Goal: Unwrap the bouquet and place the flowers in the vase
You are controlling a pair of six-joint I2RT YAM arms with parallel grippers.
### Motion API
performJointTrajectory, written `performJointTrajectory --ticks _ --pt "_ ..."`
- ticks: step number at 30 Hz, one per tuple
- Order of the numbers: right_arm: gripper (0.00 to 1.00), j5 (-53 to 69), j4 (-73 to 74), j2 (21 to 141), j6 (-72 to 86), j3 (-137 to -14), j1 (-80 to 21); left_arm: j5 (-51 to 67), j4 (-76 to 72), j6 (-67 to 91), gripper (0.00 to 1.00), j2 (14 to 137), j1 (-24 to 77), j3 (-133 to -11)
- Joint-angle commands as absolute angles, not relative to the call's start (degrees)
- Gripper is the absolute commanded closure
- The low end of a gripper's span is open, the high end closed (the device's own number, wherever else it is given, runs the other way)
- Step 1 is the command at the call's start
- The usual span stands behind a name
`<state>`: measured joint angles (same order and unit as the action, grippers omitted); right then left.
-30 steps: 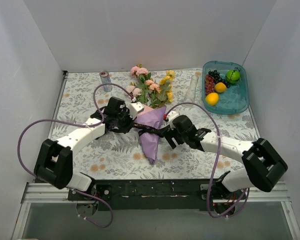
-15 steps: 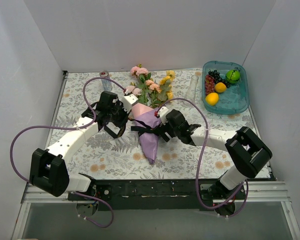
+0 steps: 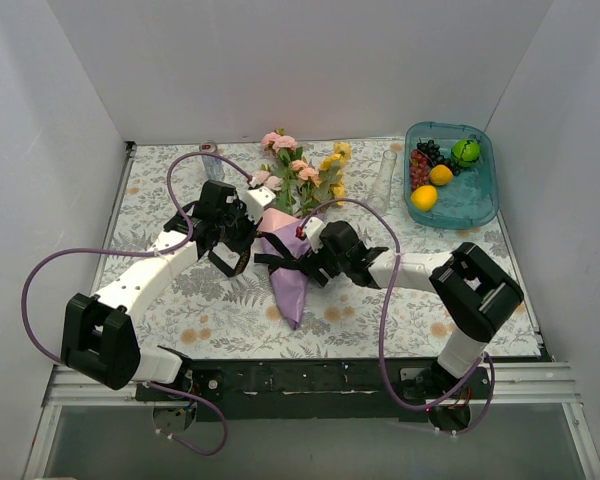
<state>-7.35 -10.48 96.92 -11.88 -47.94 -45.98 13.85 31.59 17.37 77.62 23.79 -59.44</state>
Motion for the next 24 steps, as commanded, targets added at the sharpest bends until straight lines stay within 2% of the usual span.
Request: performJointTrajectory --ticks 1,16,24 --pt "0.12 -7.38 -14.58 94.85 -10.02 -45.11 -47.98 13.1 32.08 16.88 1.0 76.64 23.55 -61.17" --pt "0.13 -10.37 -12.3 81.3 -5.8 -37.62 -50.45 13.1 31.73 16.26 1.0 75.32 23.55 -58.8" --pt "0.13 -6.77 -14.06 88.67 -7.03 -42.1 -50.45 12.92 31.82 16.17 1.0 75.5 23.55 -59.06"
